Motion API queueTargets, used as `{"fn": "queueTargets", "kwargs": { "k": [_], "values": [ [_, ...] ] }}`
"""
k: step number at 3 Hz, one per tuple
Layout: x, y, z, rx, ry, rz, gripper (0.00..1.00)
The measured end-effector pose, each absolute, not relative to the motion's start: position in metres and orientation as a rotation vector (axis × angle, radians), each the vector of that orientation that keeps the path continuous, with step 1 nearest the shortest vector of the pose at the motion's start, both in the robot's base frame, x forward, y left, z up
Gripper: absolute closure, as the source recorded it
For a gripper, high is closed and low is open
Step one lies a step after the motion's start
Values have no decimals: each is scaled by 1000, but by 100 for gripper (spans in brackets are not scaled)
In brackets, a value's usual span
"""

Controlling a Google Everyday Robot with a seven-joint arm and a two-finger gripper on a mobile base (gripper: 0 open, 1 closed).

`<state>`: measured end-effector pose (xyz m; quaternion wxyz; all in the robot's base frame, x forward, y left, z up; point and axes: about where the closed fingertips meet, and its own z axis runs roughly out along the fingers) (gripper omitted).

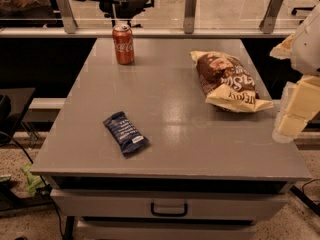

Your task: Move brown chip bag near rxbar blueberry

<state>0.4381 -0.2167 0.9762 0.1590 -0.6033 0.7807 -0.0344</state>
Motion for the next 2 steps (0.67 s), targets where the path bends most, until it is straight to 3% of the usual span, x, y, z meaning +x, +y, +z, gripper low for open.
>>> {"fn": "queueTargets", "kwargs": {
  "k": [2],
  "values": [
    [445,-215,972,-1702,2256,-82,0]
  ]
}}
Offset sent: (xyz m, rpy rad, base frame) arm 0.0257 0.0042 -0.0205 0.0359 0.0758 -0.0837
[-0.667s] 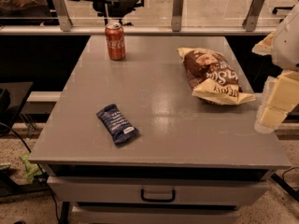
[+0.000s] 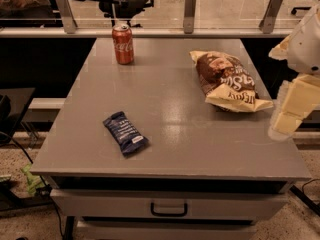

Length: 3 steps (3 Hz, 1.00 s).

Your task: Move brown chip bag near rxbar blueberry

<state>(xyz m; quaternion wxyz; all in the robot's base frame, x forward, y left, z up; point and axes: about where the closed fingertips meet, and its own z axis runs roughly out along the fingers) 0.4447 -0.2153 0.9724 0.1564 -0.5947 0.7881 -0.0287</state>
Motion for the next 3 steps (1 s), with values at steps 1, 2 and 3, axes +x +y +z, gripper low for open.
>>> {"fn": "queueTargets", "kwargs": {
  "k": [1,2,3],
  "values": [
    [467,-219,960,-1603,2327,-49,0],
    [497,-230,943,-1464,2403,-22,0],
    [525,-240,923,-1320,2460,-5,0]
  ]
}}
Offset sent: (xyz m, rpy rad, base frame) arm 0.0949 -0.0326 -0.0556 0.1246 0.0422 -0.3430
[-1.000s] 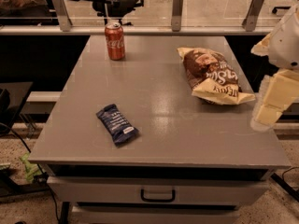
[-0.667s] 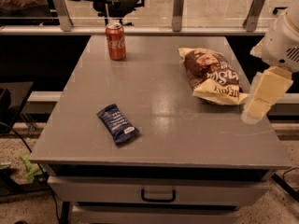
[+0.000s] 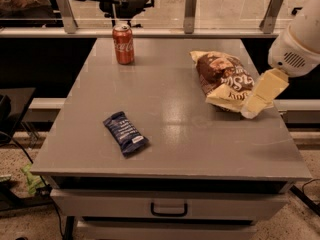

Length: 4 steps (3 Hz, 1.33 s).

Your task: Move brown chip bag near rxbar blueberry

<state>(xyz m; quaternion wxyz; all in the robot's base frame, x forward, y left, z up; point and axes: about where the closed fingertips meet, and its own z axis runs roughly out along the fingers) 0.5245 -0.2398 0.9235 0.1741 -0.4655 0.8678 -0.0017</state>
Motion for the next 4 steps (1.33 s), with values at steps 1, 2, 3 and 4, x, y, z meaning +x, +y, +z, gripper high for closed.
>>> {"fn": "queueTargets", "kwargs": {
  "k": [1,2,3,4],
  "values": [
    [547,-245,907,-1218,2480,7,0],
    [566,-250,890,-1141,2492,21,0],
    [580,-252,874,-1090,2505,46,0],
    [590,-250,858,-1056,2521,96,21]
  ]
}}
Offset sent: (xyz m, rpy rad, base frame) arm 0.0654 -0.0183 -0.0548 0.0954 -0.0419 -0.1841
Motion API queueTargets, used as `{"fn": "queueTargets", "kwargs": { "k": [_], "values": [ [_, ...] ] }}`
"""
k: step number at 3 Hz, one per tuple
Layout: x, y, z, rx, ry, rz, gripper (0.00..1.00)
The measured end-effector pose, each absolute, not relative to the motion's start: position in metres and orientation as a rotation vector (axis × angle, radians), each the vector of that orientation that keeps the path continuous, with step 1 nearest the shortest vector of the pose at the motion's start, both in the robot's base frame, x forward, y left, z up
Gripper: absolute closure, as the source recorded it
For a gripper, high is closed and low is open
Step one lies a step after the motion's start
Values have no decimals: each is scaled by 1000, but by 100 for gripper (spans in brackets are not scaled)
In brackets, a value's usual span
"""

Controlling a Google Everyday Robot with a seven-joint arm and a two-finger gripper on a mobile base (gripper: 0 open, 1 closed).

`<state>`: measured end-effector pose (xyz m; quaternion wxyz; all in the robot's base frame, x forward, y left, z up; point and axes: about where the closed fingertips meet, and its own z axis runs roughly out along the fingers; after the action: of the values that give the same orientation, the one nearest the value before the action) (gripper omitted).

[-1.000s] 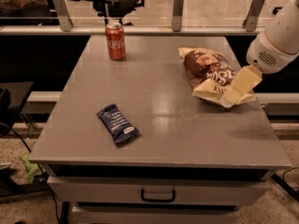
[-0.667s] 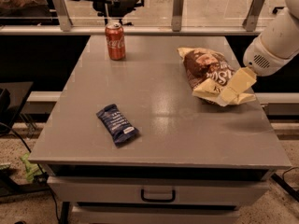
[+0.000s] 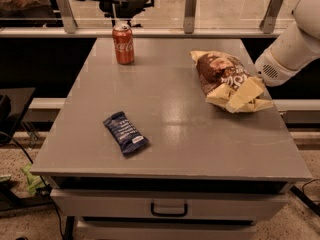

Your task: Move brown chip bag near rxbar blueberry

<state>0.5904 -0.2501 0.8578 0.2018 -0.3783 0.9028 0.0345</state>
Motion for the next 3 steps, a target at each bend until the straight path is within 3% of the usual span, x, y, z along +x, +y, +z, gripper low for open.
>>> {"fn": "queueTargets", "kwargs": {
  "k": [3],
  "values": [
    [591,-208,881,-1196,2418,148,91]
  ]
}}
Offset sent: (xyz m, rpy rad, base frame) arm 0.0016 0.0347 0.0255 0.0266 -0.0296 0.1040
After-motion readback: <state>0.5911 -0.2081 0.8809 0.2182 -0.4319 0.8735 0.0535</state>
